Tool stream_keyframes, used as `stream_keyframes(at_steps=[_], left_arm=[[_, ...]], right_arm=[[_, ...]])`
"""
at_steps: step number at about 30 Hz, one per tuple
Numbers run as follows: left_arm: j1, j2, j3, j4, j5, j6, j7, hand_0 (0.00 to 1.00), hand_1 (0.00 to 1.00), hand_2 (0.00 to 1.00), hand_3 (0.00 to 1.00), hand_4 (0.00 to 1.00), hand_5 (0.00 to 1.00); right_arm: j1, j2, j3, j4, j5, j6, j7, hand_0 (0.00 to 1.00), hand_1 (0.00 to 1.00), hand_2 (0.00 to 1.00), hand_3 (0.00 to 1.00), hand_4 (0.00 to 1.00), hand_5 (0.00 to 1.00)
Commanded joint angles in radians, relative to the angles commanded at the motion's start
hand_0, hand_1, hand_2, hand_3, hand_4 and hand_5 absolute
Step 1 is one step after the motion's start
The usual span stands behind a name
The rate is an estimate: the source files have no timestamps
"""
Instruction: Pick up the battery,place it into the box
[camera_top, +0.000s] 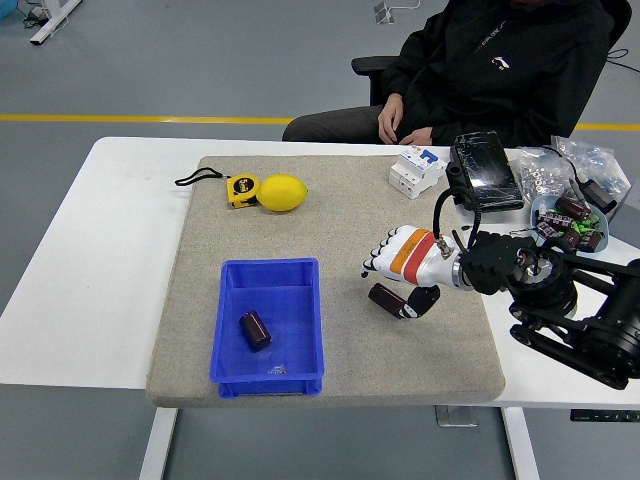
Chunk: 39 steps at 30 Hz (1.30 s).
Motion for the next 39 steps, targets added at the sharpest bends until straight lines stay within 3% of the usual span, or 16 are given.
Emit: stream_keyframes(at_steps=[23, 39], left_arm=[[-0.009, -0.001, 0.016, -0.002, -0.011, -0.003, 0.001, 0.722, 0.704, 0.658, 0.583, 0.627, 0.534], [-0.007, -0.003, 0.014, -0.002, -0.005, -0.004, 0.002, 0.722, 0.703, 0.658, 0.584, 0.628, 0.535]], right_arm=[[0.011, 0.033, -0.059, -0.106, -0.062, -0.003, 0.006, 0.804, 0.786, 0.840, 0.851, 0.840, 0.283], [0.010, 0.050, -0.057, -0.108, -0.070, 0.002, 0.000, 0.808, 0.787, 0.850, 0.852, 0.834, 0.261]])
